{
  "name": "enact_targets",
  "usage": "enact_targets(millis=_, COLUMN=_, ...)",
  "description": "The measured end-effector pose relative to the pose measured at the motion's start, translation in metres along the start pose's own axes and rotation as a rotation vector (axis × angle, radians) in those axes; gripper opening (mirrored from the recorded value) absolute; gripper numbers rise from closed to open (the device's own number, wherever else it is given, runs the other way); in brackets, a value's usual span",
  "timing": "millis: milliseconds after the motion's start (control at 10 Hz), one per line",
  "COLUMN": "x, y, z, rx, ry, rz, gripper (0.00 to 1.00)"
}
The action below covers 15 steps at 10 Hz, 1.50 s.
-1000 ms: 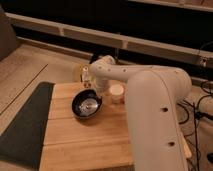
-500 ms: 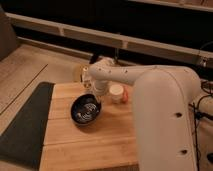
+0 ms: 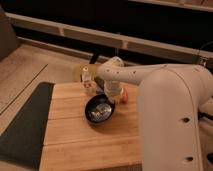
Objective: Drag the ceramic bowl in a circle
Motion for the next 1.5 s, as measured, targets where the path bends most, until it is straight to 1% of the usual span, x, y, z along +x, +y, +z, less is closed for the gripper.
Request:
enact_targets(millis=100, x=-0.005, y=-0.008, z=0.0, rx=0.011, ry=-0.007, rz=0.014, gripper=0.0)
enact_targets(millis=200, x=-0.01, y=-0.009, z=0.0, rx=0.009, ry=-0.013, rz=0.02, gripper=0.0)
enact_targets(millis=300, x=-0.023, y=-0.008, z=0.002, rx=0.003, ry=-0.027, rz=0.015, gripper=0.0)
enact_targets(millis=400, x=-0.037, y=-0.004, z=0.005, rx=-0.011, ry=-0.043, rz=0.01, gripper=0.0)
enact_targets(millis=500, x=-0.045, y=0.001, z=0.008, rx=-0.023, ry=-0.048, rz=0.001, gripper=0.0)
enact_targets(millis=600, x=-0.056, y=0.014, z=0.014, rx=-0.048, ry=-0.054, rz=-0.017, gripper=0.0)
enact_targets(millis=700, x=-0.061, y=0.027, z=0.019, rx=-0.074, ry=-0.057, rz=-0.033, gripper=0.0)
enact_targets(millis=900, x=-0.057, y=0.053, z=0.026, rx=-0.134, ry=-0.044, rz=-0.056, gripper=0.0)
enact_targets(millis=1000, x=-0.054, y=0.069, z=0.026, rx=-0.165, ry=-0.043, rz=-0.069, gripper=0.0)
enact_targets(millis=1100, x=-0.048, y=0.079, z=0.023, rx=-0.182, ry=-0.042, rz=-0.08, gripper=0.02)
enact_targets(millis=1200, x=-0.043, y=0.078, z=0.021, rx=-0.176, ry=-0.039, rz=-0.077, gripper=0.07)
enact_targets(millis=1300, x=-0.036, y=0.055, z=0.012, rx=-0.124, ry=-0.049, rz=-0.043, gripper=0.22)
enact_targets(millis=1400, x=-0.032, y=0.035, z=0.006, rx=-0.085, ry=-0.055, rz=-0.012, gripper=0.3)
enact_targets(millis=1500, x=-0.027, y=0.019, z=0.001, rx=-0.059, ry=-0.059, rz=0.016, gripper=0.38)
